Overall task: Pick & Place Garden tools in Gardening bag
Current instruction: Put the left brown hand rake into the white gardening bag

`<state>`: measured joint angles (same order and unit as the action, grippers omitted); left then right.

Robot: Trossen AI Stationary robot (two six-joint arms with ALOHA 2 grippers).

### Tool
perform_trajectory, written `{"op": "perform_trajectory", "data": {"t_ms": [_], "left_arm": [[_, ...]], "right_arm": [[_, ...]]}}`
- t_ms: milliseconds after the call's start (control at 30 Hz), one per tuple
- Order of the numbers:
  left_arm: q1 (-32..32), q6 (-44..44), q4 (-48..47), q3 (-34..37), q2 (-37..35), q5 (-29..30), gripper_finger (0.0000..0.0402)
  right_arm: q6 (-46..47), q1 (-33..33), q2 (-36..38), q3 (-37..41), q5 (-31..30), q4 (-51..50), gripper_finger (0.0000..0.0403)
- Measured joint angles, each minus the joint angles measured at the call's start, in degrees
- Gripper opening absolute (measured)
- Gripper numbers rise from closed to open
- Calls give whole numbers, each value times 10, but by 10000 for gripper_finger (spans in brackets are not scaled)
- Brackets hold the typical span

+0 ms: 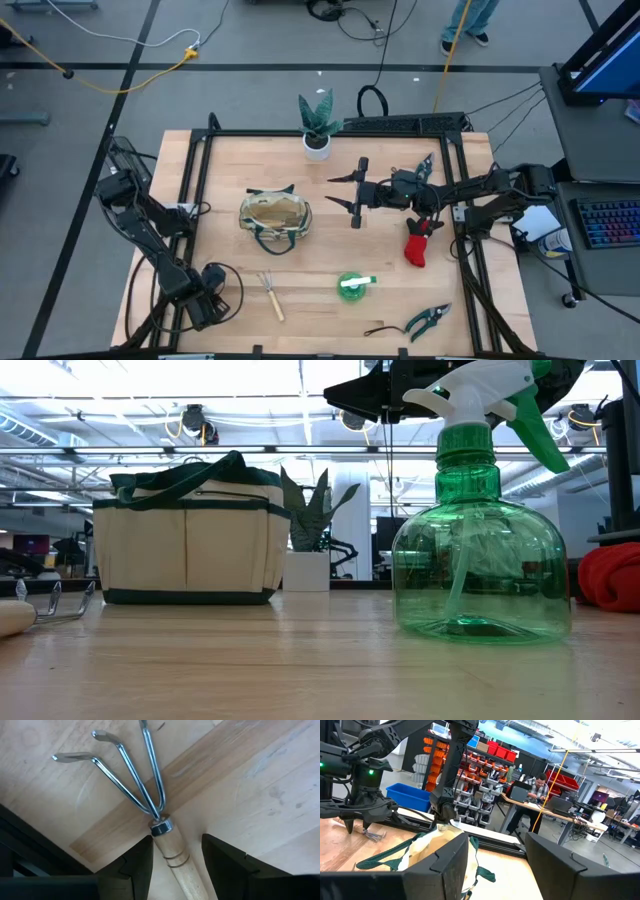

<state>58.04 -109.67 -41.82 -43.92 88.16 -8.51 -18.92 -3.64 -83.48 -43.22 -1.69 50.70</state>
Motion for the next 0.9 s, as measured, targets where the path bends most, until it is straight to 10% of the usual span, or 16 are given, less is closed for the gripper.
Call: {"op": "perform_trajectory", "data": {"t_ms": [533, 900], "left_arm": [[0, -5, 0, 0, 0, 1, 64], [-17, 3, 1, 0, 0, 25, 69]], "right_arm": [[1, 0, 0, 0, 0, 0, 194], [0, 0, 0, 0, 0, 0, 194]]}}
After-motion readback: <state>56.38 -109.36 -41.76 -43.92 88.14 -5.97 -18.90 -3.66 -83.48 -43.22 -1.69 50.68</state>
